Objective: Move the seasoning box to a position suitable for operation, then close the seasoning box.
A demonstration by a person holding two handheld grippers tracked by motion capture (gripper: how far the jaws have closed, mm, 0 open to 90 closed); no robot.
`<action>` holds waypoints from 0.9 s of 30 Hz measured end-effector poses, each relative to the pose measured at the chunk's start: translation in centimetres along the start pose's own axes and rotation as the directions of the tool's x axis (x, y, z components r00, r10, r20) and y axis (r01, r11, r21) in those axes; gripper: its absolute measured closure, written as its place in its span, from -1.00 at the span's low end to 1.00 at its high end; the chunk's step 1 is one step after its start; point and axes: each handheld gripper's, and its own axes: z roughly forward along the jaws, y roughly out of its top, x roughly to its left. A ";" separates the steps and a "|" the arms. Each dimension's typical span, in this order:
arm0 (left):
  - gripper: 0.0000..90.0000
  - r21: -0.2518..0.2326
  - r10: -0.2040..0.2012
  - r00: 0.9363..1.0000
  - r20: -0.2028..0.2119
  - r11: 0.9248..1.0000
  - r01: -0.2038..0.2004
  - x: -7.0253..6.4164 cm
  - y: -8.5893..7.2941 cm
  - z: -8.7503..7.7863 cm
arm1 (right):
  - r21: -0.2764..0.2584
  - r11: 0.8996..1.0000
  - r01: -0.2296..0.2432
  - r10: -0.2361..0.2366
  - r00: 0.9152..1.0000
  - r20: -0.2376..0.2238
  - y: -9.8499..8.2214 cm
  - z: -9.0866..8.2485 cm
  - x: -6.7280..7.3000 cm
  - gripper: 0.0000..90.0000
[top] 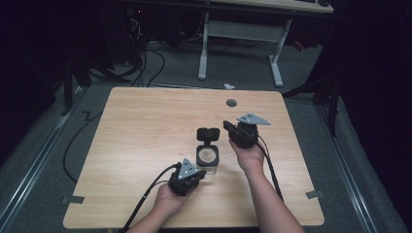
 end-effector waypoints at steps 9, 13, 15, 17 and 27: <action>0.99 -0.004 -0.002 1.000 0.002 1.000 0.002 -0.1 -0.1 0.2 | 0.002 0.997 0.071 -0.071 0.994 -0.078 0.4 -0.3 1.7 1.00; 0.99 -0.004 0.001 1.000 0.002 1.000 -0.001 -0.1 -0.1 0.2 | 0.003 0.996 0.093 -0.092 0.991 -0.093 -1.5 -1.3 2.6 1.00; 0.99 -0.004 0.001 1.000 0.001 1.000 -0.001 -0.1 -0.1 0.2 | 0.009 0.994 0.109 -0.108 0.989 -0.098 -2.4 -1.9 3.2 1.00; 0.99 -0.007 -0.001 1.000 0.002 1.000 0.001 -0.1 -0.1 0.1 | 0.015 0.991 0.132 -0.130 0.987 -0.097 -3.4 -2.6 3.8 1.00; 0.94 -0.017 -0.005 1.000 -0.002 1.000 0.005 -0.1 0.1 -0.1 | -0.015 0.995 0.101 -0.102 0.993 -0.064 -7.4 -6.3 3.3 0.91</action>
